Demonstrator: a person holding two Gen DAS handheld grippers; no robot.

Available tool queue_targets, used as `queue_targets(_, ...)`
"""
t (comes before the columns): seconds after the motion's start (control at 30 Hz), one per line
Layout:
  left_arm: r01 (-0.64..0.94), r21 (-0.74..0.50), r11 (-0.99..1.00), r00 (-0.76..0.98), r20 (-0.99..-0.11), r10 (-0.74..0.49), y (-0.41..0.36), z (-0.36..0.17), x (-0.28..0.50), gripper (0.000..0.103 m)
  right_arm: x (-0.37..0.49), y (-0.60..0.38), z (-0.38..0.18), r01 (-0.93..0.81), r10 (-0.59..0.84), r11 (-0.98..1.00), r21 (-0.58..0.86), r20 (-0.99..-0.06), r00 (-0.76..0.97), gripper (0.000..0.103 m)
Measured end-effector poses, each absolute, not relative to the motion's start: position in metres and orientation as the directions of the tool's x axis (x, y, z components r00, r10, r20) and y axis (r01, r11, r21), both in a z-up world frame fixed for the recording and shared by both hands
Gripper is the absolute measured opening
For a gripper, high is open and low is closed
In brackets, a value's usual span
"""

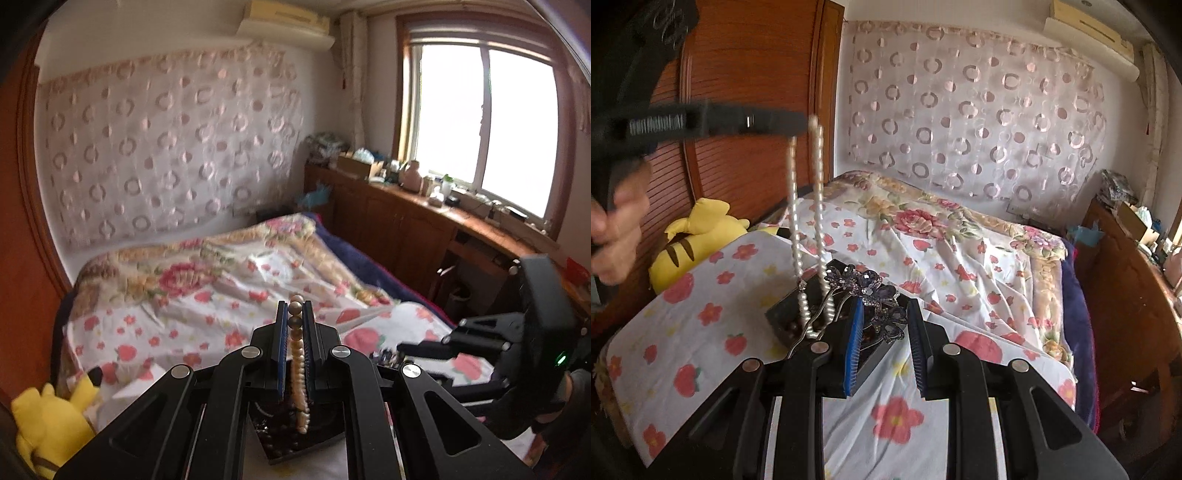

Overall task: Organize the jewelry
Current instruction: 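Carry the pearl necklace to the box with the left gripper while the right carries the hairpin there, then open both grippers inside the box to drop the necklace and hairpin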

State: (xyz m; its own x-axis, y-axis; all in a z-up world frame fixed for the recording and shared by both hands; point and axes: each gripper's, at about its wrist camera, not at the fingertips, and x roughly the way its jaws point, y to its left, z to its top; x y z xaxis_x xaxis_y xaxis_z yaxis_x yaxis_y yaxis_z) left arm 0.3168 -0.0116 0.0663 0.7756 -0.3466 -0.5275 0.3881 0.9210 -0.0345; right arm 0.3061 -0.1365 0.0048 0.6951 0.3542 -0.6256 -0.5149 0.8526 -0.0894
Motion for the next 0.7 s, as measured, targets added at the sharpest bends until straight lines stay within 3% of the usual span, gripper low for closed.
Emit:
queue_targets(0.23,0.342,-0.071,0.937,0.719,-0.622,-0.310,0.008,-0.001,0.346,0.007,0.340,-0.115,-0.030,-0.541,0.369,0.838,-0.064,-0.664,0.650,0.027)
queue_targets(0.47,0.312,-0.049,0.949,0.721,-0.639,-0.270,0.020,-0.025,0.338,0.009,0.363,-0.099,-0.051,-0.537,0.361,0.842,-0.061,-0.676,0.643,0.026)
queue_targets(0.6,0.295,-0.045,0.954,0.732,-0.631,-0.256,0.026,-0.027,0.328,0.033,0.369,-0.095,-0.056,-0.533,0.362,0.844,-0.054,-0.676,0.642,0.024)
queue_targets(0.7,0.281,-0.037,0.959,0.738,-0.631,-0.241,0.030,-0.028,0.319,0.040,0.365,-0.096,-0.056,-0.528,0.363,0.848,-0.051,-0.671,0.646,0.026)
